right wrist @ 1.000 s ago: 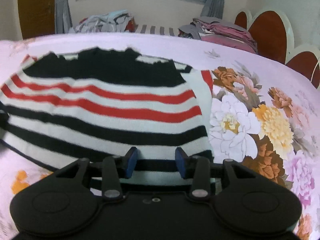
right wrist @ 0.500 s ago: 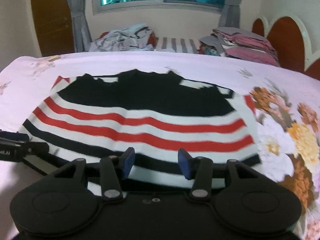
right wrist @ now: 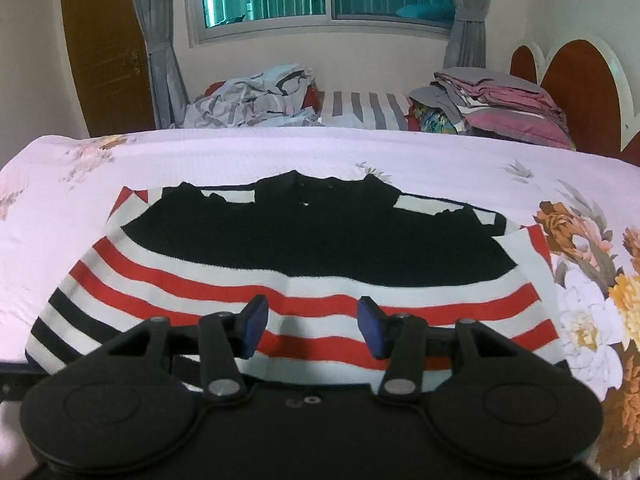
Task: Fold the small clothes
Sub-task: 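Pull both grippers back and reposition over the folded sweater, then grasp the sweater's side edge with the left gripper and lift it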
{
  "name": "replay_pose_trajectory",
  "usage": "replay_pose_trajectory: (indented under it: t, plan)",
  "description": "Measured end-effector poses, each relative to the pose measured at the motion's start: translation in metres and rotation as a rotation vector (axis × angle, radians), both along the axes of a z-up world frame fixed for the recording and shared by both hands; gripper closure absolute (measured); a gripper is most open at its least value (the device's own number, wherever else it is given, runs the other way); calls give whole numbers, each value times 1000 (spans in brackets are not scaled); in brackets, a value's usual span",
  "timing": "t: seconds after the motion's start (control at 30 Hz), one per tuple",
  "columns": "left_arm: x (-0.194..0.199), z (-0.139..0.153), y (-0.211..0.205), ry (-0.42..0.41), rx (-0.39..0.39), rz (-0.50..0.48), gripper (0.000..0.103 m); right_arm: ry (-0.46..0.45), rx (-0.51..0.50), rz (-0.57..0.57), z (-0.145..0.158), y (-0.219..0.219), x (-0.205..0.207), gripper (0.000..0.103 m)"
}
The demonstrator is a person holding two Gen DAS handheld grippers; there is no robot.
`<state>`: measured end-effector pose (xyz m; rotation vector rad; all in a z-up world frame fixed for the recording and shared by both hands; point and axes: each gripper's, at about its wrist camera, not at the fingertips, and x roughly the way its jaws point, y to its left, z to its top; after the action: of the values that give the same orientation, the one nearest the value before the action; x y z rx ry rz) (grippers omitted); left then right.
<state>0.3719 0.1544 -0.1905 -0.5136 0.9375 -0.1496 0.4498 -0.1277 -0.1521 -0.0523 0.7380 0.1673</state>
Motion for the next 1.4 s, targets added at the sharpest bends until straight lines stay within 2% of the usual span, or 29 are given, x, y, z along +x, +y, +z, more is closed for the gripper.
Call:
replay_pose_trajectory:
  t: [0.23,0.33,0.43,0.63,0.83,0.93,1.0,1.07,1.17,1.23,1.4]
  plan:
    - [-2,-23,10,5,-106,101,16,49,-24,-8,-24,2,7,53]
    - [5,-28,10,-10,-152,115,8,42,-40,-2,-21,5,7,53]
    - [9,-34,12,-45,-215,150,5,14,-29,3,-15,7,5,53]
    - [20,-50,15,-120,-340,226,4,36,-52,10,-26,12,7,49]
    - [36,-56,7,-182,-381,262,5,-5,-35,6,-11,12,-1,49]
    - [41,-62,4,-208,-393,293,21,45,-63,16,-21,16,4,47]
    - [44,-69,7,-209,-407,317,39,47,-76,21,-26,17,4,46]
    - [48,-73,7,-207,-410,329,46,56,-76,20,-21,17,6,46]
    - [52,-76,5,-202,-416,340,55,16,-72,17,-12,16,2,47]
    - [56,-79,5,-195,-423,351,60,67,-89,28,-22,16,6,46]
    - [56,-78,5,-188,-408,370,80,64,-99,49,-28,16,8,43]
